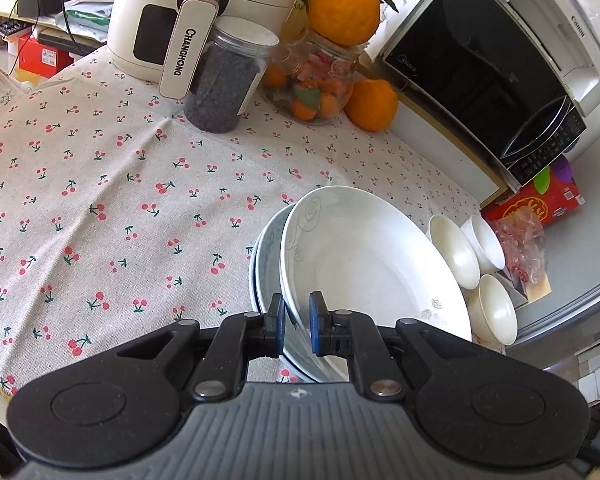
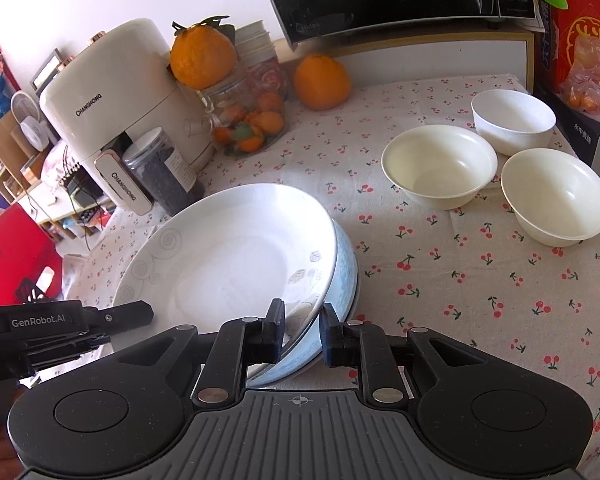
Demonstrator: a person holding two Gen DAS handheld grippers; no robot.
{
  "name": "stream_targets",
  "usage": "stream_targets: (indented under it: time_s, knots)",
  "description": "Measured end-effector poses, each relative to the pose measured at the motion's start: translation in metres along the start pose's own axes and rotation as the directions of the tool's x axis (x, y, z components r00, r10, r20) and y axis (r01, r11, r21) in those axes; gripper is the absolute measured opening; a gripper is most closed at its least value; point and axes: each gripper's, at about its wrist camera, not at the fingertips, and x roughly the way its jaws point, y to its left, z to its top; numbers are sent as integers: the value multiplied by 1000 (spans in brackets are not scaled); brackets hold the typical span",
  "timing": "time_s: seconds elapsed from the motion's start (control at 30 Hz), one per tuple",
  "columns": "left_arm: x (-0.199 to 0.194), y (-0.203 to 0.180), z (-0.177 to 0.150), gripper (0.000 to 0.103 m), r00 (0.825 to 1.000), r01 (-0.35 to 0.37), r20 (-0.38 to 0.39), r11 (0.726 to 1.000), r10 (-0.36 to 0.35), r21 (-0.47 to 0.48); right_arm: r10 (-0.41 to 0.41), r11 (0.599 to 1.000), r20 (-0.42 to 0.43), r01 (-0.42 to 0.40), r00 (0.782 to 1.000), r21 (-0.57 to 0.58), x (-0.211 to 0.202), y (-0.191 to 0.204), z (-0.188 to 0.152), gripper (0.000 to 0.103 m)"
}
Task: Organize plates and bowls
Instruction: 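Lower the white plate onto the stacked blue plates with the left gripper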
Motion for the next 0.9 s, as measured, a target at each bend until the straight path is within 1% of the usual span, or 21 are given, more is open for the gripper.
stream_targets:
  time_s: [0.37, 0.7, 0.9]
  knots:
    - [9, 3, -4, 10, 997, -69, -26, 997, 70, 27, -8, 1000, -59, 9, 998, 12, 17, 2, -8, 19]
    - [12, 1, -4, 11, 995, -91, -26, 995, 92, 42, -33, 999, -56, 32, 998, -16, 20, 6, -5, 20]
    - [20, -3, -4, 14, 995, -94, -31, 993, 96, 66, -71, 997, -55, 70, 996, -23, 23, 7, 1, 20]
